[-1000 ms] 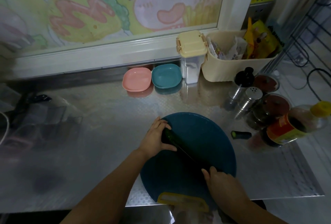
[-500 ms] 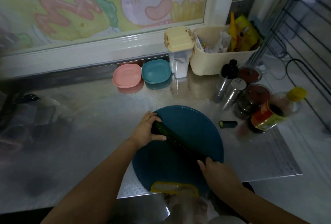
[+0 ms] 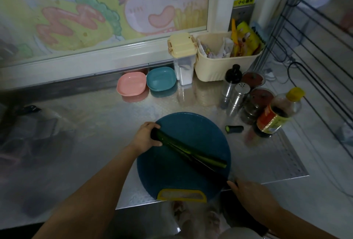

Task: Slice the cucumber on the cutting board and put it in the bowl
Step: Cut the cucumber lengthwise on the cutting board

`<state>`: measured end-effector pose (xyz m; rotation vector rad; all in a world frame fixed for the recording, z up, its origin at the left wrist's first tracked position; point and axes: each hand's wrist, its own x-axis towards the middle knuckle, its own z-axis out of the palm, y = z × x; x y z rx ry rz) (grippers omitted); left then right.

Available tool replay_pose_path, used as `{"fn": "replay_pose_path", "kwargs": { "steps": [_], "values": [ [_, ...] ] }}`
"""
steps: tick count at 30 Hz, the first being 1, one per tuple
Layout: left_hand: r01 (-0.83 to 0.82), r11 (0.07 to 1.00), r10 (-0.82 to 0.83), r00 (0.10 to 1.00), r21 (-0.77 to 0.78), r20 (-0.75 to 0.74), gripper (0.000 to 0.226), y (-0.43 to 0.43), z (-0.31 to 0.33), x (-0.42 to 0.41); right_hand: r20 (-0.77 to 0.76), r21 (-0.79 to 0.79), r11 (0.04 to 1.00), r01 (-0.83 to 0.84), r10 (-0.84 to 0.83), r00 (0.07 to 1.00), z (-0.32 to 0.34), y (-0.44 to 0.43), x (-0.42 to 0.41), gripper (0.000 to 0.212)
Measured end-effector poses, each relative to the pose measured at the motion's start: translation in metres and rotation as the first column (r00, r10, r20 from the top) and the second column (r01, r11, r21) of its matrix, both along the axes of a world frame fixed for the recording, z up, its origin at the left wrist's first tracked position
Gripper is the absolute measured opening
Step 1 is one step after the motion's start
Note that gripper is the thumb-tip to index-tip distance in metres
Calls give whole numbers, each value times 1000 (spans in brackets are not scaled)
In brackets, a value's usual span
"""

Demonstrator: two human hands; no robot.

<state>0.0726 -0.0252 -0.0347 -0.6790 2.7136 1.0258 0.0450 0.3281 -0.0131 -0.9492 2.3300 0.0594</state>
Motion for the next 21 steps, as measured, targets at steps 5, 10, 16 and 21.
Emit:
{"fn": "replay_pose_path", "kwargs": {
  "steps": [5,10,16,21],
  "values": [
    [-58,997,58,998,53,0,56,4,8,5,-60,-172,984,54,-65,996,-10,6,-2,68],
    [-160,963,166,986,216,-10,57,5,10,13,-78,-234,969,82,-103,992,-25,-21,-10,127],
    [-469,801,500,866,371,14,42,3,15,16,-133,-244,969,-48,15,991,-20,-51,-21,69],
    [-495,732,371,866,469,335,38,3,22,18,-249,-305,944,-126,49,967,-11,-69,-27,85]
  ]
}}
